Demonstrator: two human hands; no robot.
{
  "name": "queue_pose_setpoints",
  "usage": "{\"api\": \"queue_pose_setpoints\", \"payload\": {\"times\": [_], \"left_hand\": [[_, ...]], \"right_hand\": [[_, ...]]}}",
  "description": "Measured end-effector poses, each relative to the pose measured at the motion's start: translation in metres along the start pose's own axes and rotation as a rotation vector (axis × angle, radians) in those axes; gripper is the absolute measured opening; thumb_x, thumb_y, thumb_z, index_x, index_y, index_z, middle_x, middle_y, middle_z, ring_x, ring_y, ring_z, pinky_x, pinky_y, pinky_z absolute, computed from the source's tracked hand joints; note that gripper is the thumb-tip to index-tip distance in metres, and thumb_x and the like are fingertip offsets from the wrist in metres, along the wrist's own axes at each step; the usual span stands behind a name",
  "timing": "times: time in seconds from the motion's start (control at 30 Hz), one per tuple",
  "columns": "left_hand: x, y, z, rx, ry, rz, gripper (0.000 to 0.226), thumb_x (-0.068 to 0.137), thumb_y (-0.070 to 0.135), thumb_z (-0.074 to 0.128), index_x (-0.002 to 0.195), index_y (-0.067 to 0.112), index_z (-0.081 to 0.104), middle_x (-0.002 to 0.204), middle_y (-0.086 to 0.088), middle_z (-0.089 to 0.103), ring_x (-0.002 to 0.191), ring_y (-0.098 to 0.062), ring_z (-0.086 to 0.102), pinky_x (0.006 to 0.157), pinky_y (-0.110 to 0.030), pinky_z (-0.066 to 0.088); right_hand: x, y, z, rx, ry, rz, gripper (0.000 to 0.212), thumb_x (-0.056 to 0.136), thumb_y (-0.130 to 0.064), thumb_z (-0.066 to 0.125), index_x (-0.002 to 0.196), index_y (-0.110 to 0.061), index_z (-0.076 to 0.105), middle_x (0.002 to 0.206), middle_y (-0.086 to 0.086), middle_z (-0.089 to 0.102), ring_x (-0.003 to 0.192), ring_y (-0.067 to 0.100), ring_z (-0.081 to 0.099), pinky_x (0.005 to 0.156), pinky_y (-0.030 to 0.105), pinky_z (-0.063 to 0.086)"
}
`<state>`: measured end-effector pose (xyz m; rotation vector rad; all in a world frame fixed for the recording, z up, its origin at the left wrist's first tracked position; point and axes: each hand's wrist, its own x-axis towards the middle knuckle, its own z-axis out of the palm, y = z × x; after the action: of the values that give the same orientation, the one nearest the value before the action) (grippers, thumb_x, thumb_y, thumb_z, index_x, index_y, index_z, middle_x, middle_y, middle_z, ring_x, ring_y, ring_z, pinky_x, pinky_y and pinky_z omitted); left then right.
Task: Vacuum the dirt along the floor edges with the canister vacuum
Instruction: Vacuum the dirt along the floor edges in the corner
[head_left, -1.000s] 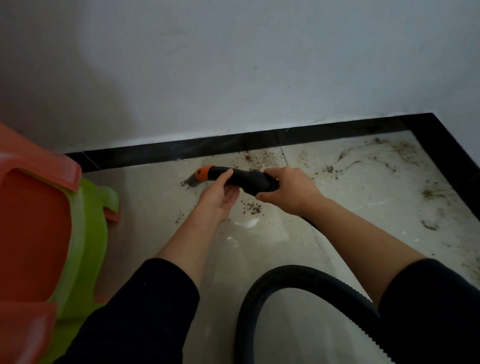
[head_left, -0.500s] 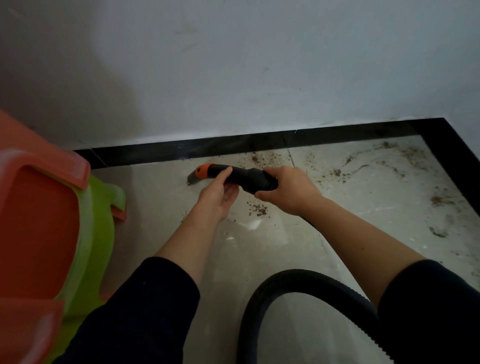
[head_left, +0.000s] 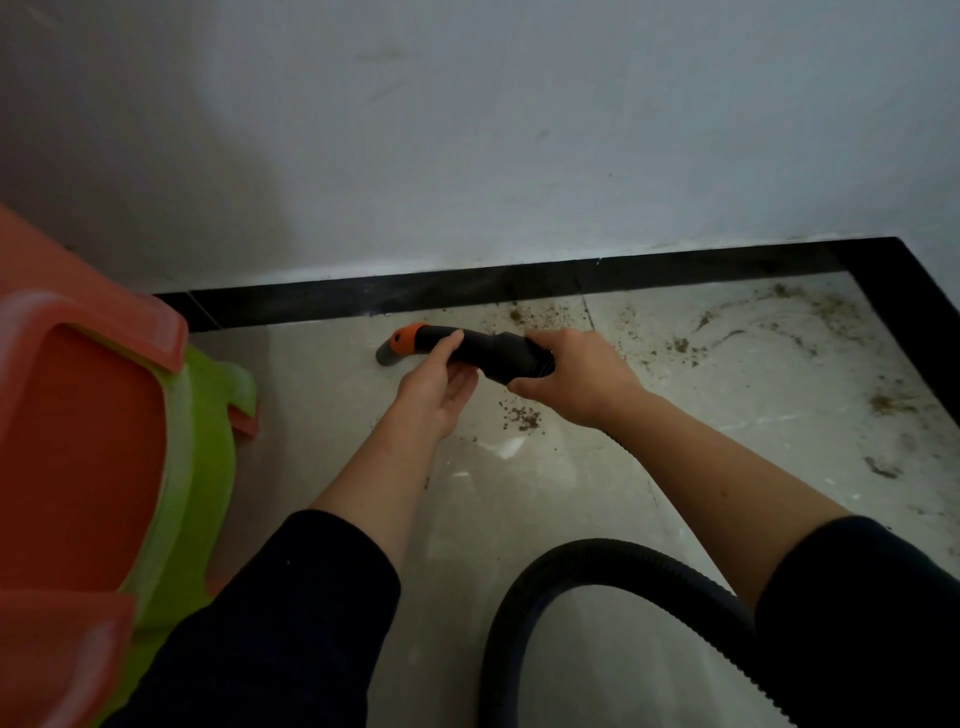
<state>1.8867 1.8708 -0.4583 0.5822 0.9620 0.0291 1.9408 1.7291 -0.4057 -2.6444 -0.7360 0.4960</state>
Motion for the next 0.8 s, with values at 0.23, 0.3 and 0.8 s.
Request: {"api": "queue_pose_setpoints", "payload": {"times": [0.23, 0.3, 0.8], "left_hand": [[-0.003, 0.000, 0.005, -0.001, -0.007, 0.007, 0.043, 0.092, 0.017, 0.067, 0.131, 0.005, 0.053, 0.109, -0.014, 0.065, 0.115, -0.024, 0.061, 0.099, -0.033, 0.048], [-0.003, 0.001, 0.007, -0.004, -0.009, -0.002, 0.042, 0.092, 0.017, 0.066, 0.130, 0.005, 0.052, 0.114, -0.015, 0.064, 0.116, -0.024, 0.060, 0.100, -0.033, 0.048], [0.006, 0.004, -0.005, -0.023, 0.015, -0.004, 0.044, 0.091, 0.018, 0.067, 0.131, 0.007, 0.052, 0.098, -0.012, 0.066, 0.088, -0.019, 0.064, 0.089, -0.031, 0.051]], "right_hand": [[0.000, 0.001, -0.005, 0.004, 0.009, -0.007, 0.037, 0.084, -0.035, 0.070, 0.118, -0.025, 0.060, 0.085, -0.003, 0.062, 0.068, 0.007, 0.057, 0.058, 0.023, 0.047], [-0.001, 0.003, -0.006, 0.001, 0.012, -0.008, 0.037, 0.084, -0.036, 0.070, 0.117, -0.025, 0.060, 0.084, -0.004, 0.062, 0.067, 0.006, 0.056, 0.057, 0.022, 0.045], [0.005, -0.008, 0.002, 0.000, 0.014, -0.023, 0.036, 0.084, -0.035, 0.069, 0.118, -0.026, 0.059, 0.087, -0.004, 0.062, 0.070, 0.010, 0.060, 0.063, 0.028, 0.054]]}}
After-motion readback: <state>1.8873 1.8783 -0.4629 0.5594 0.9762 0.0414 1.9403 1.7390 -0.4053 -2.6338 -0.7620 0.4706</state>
